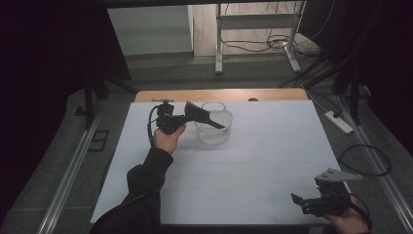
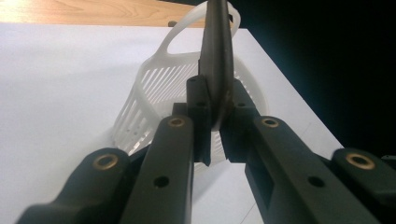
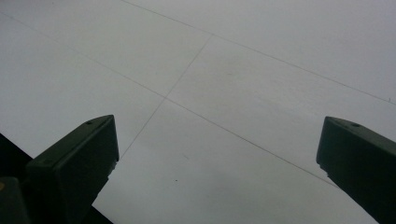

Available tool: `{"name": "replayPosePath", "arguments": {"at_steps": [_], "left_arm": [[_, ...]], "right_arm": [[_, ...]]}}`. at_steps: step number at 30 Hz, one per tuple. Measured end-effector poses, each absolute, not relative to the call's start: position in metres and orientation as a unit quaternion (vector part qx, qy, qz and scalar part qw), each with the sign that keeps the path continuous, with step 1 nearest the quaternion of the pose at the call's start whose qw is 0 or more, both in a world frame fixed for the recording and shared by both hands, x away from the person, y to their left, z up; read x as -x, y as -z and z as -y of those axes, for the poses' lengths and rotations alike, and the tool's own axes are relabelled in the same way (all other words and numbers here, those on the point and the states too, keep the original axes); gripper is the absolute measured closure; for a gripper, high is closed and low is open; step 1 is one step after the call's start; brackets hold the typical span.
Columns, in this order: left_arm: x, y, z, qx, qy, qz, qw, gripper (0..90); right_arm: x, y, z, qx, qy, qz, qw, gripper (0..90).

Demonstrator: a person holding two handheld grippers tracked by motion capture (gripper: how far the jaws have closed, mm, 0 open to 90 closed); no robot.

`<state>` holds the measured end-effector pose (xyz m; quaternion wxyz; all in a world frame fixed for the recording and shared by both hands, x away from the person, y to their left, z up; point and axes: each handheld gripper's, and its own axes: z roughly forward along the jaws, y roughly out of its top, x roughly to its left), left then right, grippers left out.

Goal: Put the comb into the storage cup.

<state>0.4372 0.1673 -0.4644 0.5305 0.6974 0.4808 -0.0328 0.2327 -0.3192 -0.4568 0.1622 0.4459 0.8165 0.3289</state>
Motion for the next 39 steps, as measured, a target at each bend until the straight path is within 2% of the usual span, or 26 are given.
{"name": "replayPosePath", "arguments": {"at_steps": [15, 39], "left_arm": [[-0.4373, 0.4724, -0.1712, -0.697, 0.023, -0.491, 0.523, 80.7], [-0.4364, 0.4739, -0.1700, -0.707, -0.021, -0.499, 0.501, 67.6]], "right_arm": [[-0.2330, 0.4571, 0.3190, -0.445, -0.327, -0.818, 0.160, 0.0], [-0.2324, 0.4570, 0.3191, -0.443, -0.329, -0.818, 0.161, 0.0]]}}
